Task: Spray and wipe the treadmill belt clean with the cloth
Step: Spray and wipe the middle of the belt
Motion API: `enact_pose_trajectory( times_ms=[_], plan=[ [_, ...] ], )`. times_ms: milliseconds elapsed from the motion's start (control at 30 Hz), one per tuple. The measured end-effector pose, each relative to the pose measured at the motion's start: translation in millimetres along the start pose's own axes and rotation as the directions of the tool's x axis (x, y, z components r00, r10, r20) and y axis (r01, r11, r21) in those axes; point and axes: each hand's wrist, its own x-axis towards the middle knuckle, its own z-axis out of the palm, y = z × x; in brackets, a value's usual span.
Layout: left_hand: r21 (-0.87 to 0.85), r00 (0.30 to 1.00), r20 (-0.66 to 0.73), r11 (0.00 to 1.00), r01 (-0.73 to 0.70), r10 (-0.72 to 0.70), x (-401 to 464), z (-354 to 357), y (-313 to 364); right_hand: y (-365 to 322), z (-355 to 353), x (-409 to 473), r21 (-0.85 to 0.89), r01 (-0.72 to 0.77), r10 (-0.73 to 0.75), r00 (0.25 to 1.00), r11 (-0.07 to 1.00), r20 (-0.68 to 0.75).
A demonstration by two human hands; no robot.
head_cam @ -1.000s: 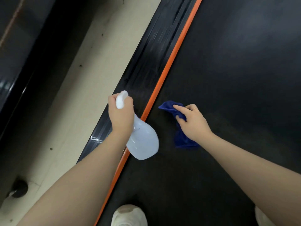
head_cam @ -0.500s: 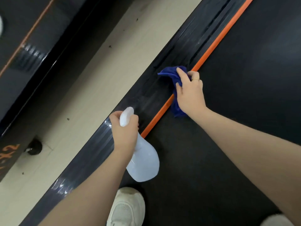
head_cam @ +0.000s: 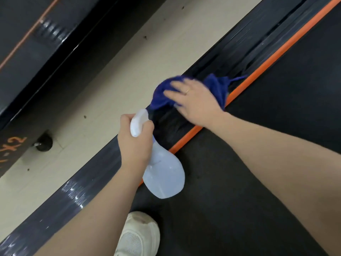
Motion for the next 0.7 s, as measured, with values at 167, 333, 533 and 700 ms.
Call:
enact_pose_trajectory(
  times_ms=[167, 333, 533, 700],
  plan=[
    [-0.052, 0.999, -0.031, 0.999, -0.014, 0.012, 0.5, 1.8, -5.2, -19.0, -2.2, -3.4, 0.032, -0.393, 0.394, 0.915, 0.919, -0.082],
    [-0.131, 0.992, -0.106, 0.990, 0.048, -0.062, -4.6, -3.4, -14.4, -70.7, 4.0, -30.1, 0.119, 0.206, -0.218, 0.971, 0.971, 0.098],
    [-0.132, 0.993, -0.090, 0.990, 0.058, -0.070, -0.9, -3.6, -19.0, -13.5, -3.8, -18.8, -0.026, -0.364, 0.364, 0.932, 0.931, -0.011],
    [-0.148, 0.994, -0.098, 0.988, 0.042, -0.057, -4.6, -5.3, -19.0, -76.5, 8.0, -58.4, 0.095, 0.168, -0.176, 0.981, 0.981, 0.082]
  ],
)
